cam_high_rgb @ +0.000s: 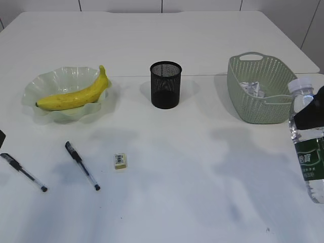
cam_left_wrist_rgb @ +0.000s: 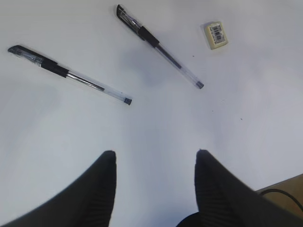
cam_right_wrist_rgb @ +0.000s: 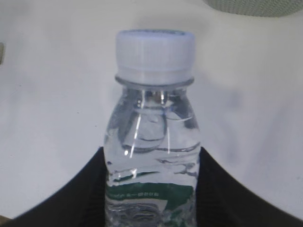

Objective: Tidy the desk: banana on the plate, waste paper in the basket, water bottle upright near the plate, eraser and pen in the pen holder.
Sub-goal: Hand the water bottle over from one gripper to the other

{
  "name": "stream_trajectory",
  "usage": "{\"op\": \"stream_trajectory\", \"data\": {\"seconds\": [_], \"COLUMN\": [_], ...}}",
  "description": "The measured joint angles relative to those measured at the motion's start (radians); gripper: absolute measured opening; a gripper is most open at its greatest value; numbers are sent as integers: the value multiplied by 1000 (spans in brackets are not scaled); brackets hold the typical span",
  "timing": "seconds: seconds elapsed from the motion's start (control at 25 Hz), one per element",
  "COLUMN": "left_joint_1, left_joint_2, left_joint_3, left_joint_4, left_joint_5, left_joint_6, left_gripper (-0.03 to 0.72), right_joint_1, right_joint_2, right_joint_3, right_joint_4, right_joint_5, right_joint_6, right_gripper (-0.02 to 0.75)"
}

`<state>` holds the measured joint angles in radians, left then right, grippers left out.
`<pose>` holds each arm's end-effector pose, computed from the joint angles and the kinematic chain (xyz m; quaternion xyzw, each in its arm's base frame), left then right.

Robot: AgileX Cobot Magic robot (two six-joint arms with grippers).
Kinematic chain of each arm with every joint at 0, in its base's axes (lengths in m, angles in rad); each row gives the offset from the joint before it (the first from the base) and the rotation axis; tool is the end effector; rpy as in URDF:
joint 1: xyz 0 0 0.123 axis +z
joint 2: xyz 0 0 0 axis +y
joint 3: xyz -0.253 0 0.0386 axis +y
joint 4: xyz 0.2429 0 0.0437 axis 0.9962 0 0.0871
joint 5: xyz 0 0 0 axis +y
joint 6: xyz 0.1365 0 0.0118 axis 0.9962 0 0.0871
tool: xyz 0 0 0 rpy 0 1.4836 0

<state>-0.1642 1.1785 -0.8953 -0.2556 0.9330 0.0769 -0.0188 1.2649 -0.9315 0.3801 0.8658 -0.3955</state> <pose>0.2357 -0.0673 0.2252 0.0651 0.9669 -0.1259 0.2120 0.2675 0.0337 0.2220 -0.0941 0.9556 0.1184 0.2531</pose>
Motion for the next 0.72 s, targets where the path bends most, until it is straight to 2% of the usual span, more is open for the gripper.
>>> {"op": "stream_trajectory", "data": {"seconds": [0.2, 0.4, 0.6, 0.72], "left_joint_1": [0, 0, 0, 0], "left_joint_2": [0, 0, 0, 0], "left_joint_3": [0, 0, 0, 0], "left_joint_4": [0, 0, 0, 0], "left_joint_5": [0, -8, -14, -17], "left_joint_6": [0, 0, 0, 0], "left_gripper": [376, 376, 376, 376], "right_joint_1": [0, 0, 0, 0], "right_joint_2": [0, 24, 79, 100], "right_joint_3": [2, 2, 2, 2], "right_joint_4": [177, 497, 808, 935], "right_joint_5": [-37, -67, 9, 71], "right_joint_6": [-230, -547, -894, -1104], "right_gripper": [350, 349, 349, 349]}}
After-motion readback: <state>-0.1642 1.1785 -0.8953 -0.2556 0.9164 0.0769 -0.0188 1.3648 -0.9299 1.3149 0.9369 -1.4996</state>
